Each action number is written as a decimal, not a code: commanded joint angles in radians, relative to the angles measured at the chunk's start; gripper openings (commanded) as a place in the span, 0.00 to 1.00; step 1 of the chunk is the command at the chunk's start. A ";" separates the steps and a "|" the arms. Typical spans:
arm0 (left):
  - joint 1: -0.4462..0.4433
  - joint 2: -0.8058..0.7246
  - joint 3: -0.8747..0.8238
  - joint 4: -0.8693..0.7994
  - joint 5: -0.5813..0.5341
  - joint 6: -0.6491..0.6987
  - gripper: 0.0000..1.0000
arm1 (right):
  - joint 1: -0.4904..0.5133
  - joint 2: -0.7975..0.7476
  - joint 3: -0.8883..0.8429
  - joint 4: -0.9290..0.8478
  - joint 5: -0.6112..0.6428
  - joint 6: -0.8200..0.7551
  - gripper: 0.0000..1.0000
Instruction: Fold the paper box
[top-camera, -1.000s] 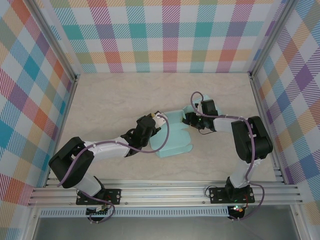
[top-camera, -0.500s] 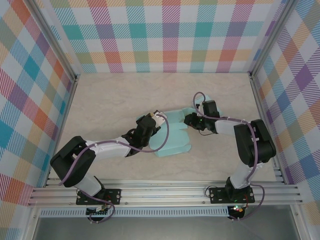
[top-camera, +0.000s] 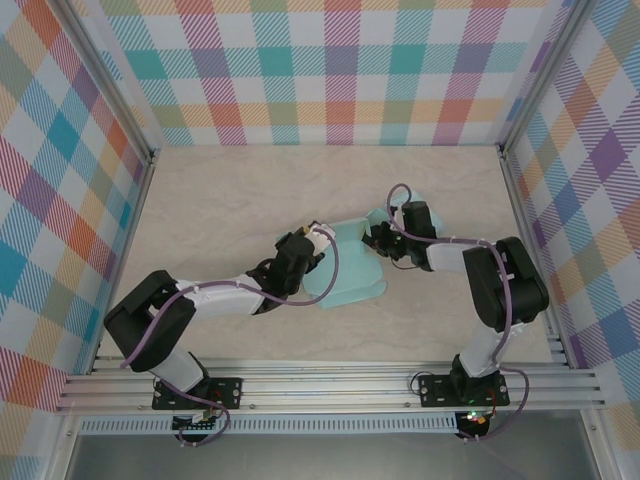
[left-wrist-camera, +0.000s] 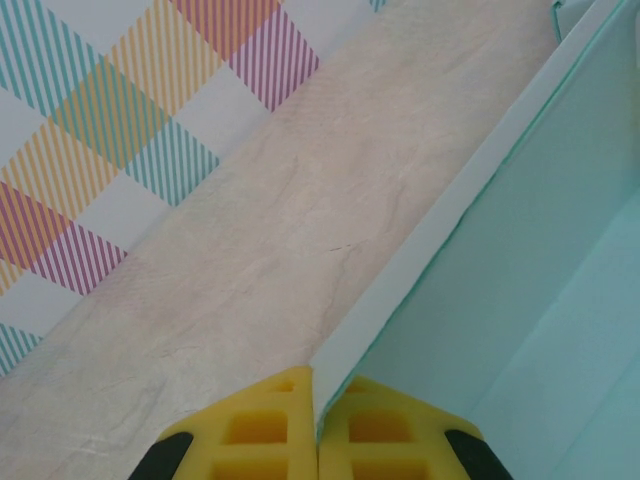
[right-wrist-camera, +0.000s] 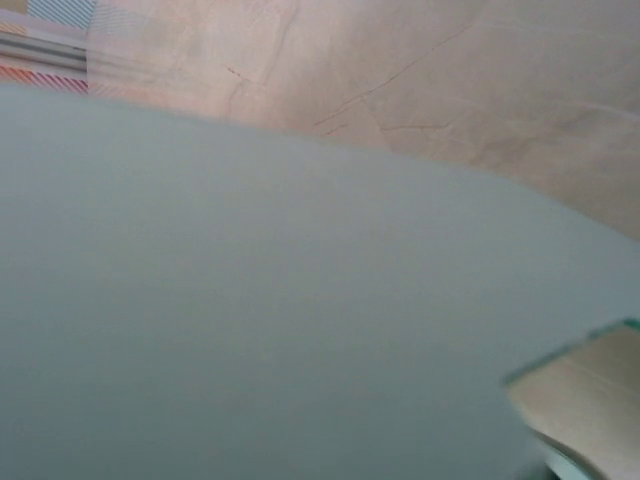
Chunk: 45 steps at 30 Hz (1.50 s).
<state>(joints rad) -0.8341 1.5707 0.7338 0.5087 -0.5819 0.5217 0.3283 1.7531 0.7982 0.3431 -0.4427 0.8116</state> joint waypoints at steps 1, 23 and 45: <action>-0.028 0.017 0.020 0.056 0.025 -0.026 0.00 | 0.037 0.029 -0.005 0.079 -0.003 0.047 0.18; -0.036 0.118 -0.026 0.258 -0.053 0.294 0.00 | -0.007 -0.438 -0.092 -0.516 0.331 -0.199 0.40; -0.201 0.302 -0.022 0.632 -0.286 0.784 0.00 | -0.272 -0.073 0.449 -0.742 0.050 -0.563 0.39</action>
<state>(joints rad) -1.0187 1.8519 0.7094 1.0424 -0.8162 1.2102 0.0654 1.6390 1.1889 -0.3260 -0.3500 0.3199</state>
